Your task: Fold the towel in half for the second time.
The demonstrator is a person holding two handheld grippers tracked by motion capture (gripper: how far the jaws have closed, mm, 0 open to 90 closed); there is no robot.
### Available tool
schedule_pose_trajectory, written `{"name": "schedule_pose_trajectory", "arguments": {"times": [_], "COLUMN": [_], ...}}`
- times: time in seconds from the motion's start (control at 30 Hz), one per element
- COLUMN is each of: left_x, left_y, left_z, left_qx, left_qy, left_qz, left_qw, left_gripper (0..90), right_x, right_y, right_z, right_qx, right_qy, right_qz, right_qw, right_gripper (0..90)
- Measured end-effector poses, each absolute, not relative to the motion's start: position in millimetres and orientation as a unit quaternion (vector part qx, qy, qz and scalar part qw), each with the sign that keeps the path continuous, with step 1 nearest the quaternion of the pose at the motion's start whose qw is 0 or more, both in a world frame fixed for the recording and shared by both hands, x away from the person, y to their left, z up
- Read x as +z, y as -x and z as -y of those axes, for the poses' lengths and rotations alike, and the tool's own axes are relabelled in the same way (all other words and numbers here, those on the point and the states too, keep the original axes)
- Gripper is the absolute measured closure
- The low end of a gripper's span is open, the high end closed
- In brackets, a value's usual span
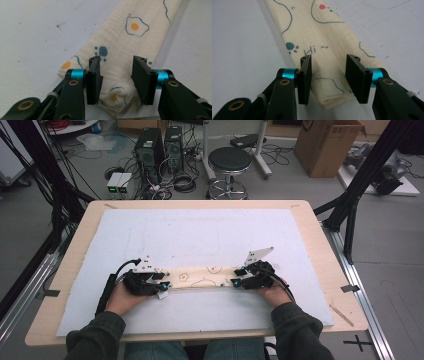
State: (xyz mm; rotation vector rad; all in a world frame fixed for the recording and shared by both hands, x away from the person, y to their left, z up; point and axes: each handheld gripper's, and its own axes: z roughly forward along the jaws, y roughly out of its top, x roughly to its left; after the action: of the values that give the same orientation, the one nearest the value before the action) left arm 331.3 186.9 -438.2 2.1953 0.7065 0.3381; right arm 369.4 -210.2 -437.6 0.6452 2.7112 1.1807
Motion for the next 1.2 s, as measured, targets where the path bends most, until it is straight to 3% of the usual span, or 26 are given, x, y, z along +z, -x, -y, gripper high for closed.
{"name": "schedule_pose_trajectory", "arguments": {"times": [0.47, 0.83, 1.2], "left_x": [-439.1, -427.7, -435.2], "left_y": [-330.1, -325.8, -327.0], "left_z": [-186.4, -197.5, -196.7], "left_qx": [0.140, 0.146, 0.142], "left_qy": [-0.864, -0.848, -0.867], "left_qz": [-0.282, -0.286, -0.280], "left_qw": [0.393, 0.421, 0.387], "left_gripper": [55.3, 52.3, 48.8], "right_x": [-442.7, -430.5, -441.4], "right_y": [-358.3, -360.1, -366.2], "right_z": [214.0, 227.0, 226.4], "right_qx": [0.393, 0.463, 0.409], "right_qy": [-0.190, -0.217, -0.237], "right_qz": [-0.895, -0.856, -0.878], "right_qw": [0.092, 0.070, 0.073], "right_gripper": [51.8, 46.0, 45.9]}}
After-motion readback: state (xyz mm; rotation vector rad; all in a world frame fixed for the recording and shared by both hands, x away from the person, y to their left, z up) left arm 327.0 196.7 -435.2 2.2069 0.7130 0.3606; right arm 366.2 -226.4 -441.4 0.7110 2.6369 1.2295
